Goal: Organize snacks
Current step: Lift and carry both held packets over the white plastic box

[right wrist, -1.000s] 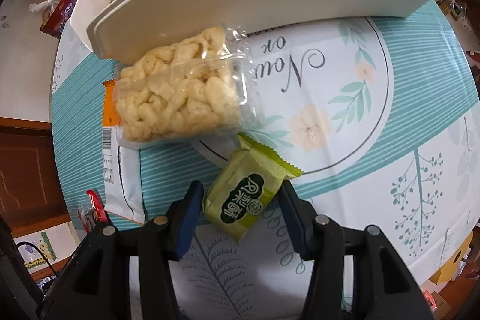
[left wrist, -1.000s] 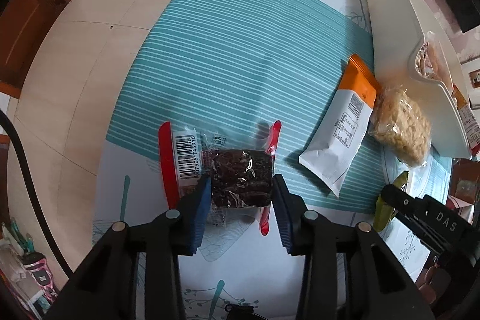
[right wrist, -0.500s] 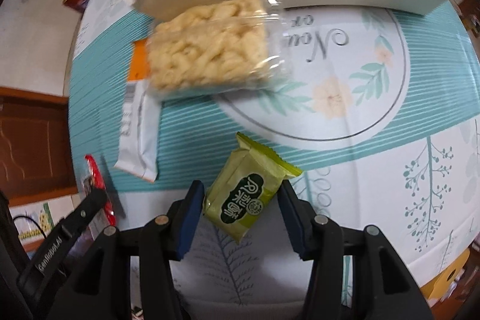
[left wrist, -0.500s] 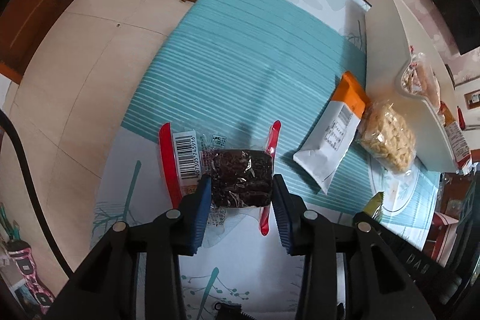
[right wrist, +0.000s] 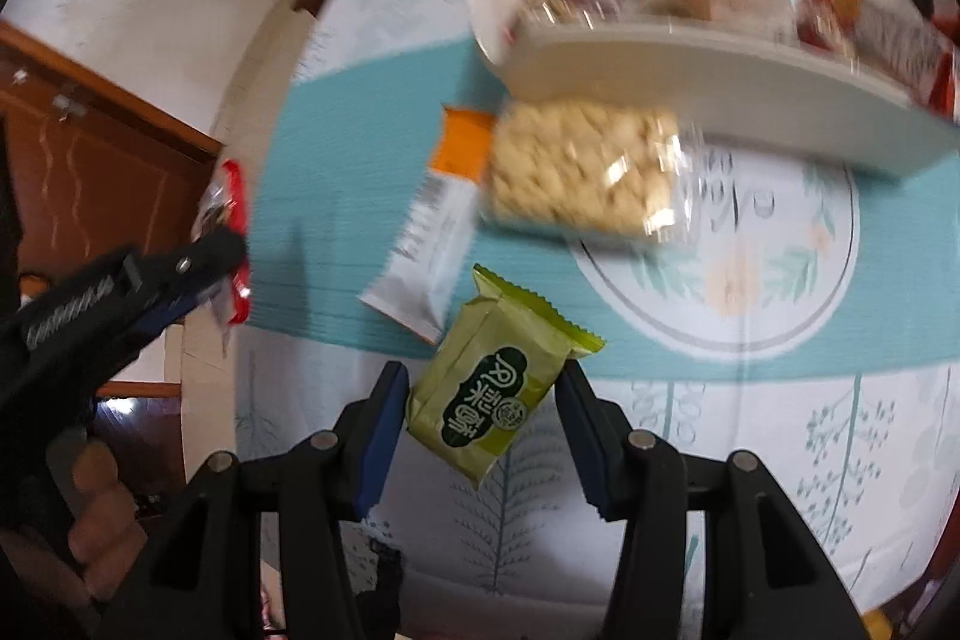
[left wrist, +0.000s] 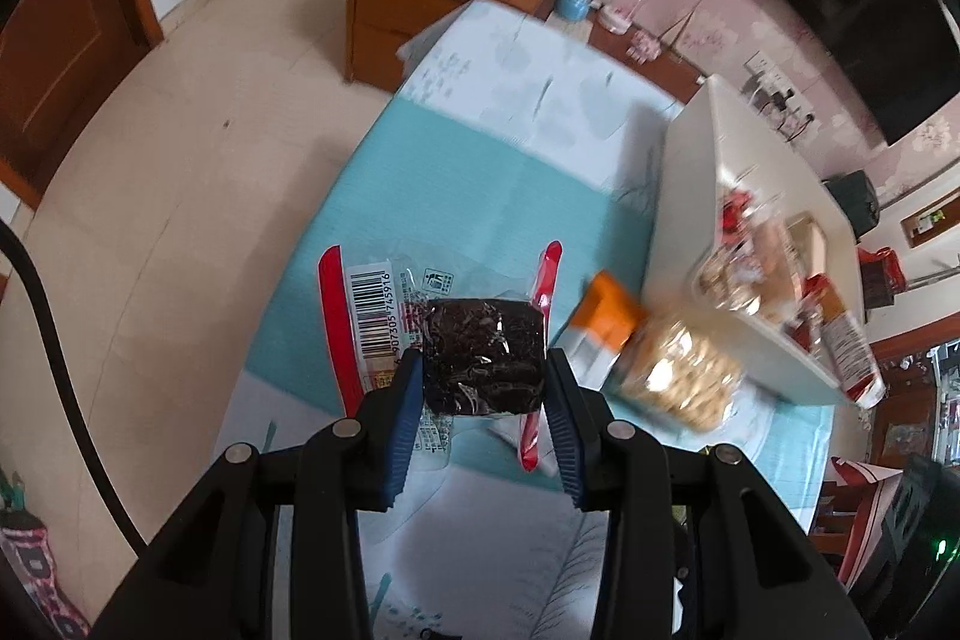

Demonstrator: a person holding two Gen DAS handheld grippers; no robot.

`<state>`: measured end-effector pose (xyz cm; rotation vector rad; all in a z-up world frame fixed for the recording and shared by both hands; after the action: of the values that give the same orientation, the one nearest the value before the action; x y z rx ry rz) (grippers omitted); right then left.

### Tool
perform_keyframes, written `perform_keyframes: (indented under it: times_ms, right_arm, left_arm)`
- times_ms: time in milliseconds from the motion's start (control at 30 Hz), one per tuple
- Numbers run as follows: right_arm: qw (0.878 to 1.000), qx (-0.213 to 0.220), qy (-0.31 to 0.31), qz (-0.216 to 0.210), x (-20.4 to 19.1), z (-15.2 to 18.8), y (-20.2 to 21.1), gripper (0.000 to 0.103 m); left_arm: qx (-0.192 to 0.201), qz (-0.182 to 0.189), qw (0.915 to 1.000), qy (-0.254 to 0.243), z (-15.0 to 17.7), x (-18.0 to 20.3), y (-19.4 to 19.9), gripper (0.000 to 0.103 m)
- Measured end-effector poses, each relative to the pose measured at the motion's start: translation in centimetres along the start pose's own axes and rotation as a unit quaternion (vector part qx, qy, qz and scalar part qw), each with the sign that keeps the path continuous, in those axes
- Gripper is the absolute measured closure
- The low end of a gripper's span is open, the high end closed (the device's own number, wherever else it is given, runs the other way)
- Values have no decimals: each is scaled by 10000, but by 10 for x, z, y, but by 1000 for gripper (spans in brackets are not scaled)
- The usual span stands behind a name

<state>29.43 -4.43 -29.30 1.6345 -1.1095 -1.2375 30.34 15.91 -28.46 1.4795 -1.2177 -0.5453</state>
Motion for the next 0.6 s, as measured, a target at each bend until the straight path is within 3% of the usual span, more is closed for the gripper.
perform_keyframes:
  times_ms: [267,433,600]
  right_arm:
    - [9922,1076,629,-24,-13,-12,44,52]
    - [9795,1789,873,297,-9,-27,65,52]
    - [9678,2237,977,612,3,-36,79,52]
  left_arm:
    - [425,285,9981,-347,-30,49,14,65]
    - [653,522,9944,-648,-46,88,19,65]
    - [789,727,9907,-838,-57,127,15,65]
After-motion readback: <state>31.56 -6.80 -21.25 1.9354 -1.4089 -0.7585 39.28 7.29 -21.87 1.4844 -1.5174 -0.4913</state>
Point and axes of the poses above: each gripper's, at about its wrist camera, not at the fingertips, and y roughly against the way its jaws point, x to its right, z to its underside, the point moved 1 cm from there along -y, roughly the way its jaws point, and after that the axes turned 1 degree about -y, right-handed, at the moved point
